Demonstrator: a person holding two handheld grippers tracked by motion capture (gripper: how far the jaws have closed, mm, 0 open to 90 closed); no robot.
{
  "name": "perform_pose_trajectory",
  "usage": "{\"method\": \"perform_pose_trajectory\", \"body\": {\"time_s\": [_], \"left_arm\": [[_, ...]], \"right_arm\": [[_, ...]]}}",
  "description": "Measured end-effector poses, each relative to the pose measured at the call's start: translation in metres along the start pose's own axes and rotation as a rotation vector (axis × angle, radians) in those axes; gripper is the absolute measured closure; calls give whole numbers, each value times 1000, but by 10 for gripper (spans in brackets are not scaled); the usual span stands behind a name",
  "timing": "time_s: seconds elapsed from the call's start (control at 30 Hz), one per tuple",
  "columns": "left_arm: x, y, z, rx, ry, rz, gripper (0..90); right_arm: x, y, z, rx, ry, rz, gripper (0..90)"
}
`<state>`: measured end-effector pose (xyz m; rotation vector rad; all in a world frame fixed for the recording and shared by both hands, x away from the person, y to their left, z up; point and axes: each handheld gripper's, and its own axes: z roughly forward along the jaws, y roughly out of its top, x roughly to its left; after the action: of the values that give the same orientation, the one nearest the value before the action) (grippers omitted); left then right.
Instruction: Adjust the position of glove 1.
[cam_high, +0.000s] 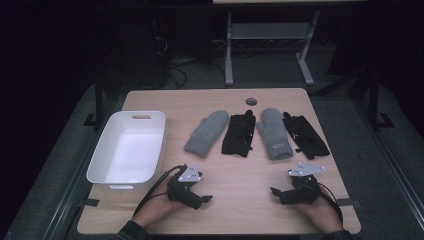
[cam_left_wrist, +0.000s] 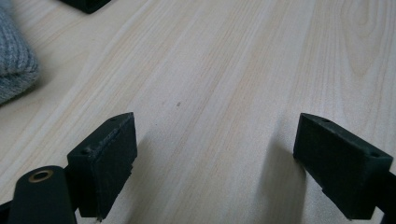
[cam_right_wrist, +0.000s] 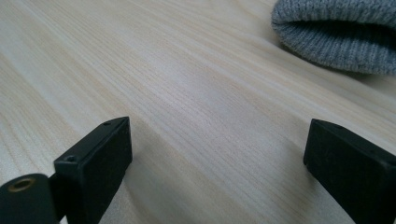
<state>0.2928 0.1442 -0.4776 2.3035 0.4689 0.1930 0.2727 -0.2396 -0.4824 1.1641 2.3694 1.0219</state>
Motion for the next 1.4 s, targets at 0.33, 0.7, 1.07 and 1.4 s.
{"method": "perform_pose_trajectory", "body": {"time_s": [0.33,0.7,1.07,1.4], "left_arm": [[0,0,0,-4,-4,1,126],[1,1,1,-13,1,1,125],[0,2,3,-15,6,-12,125],[-1,2,3,-12,6,-14,126]], "right_arm": [[-3,6,-7,39,16,28,277],[-14,22,-20,-5,15,28,695],[-31,44,-17,-6,-4,0,900],[-44,66,-14,-28,-9,-7,900]]}}
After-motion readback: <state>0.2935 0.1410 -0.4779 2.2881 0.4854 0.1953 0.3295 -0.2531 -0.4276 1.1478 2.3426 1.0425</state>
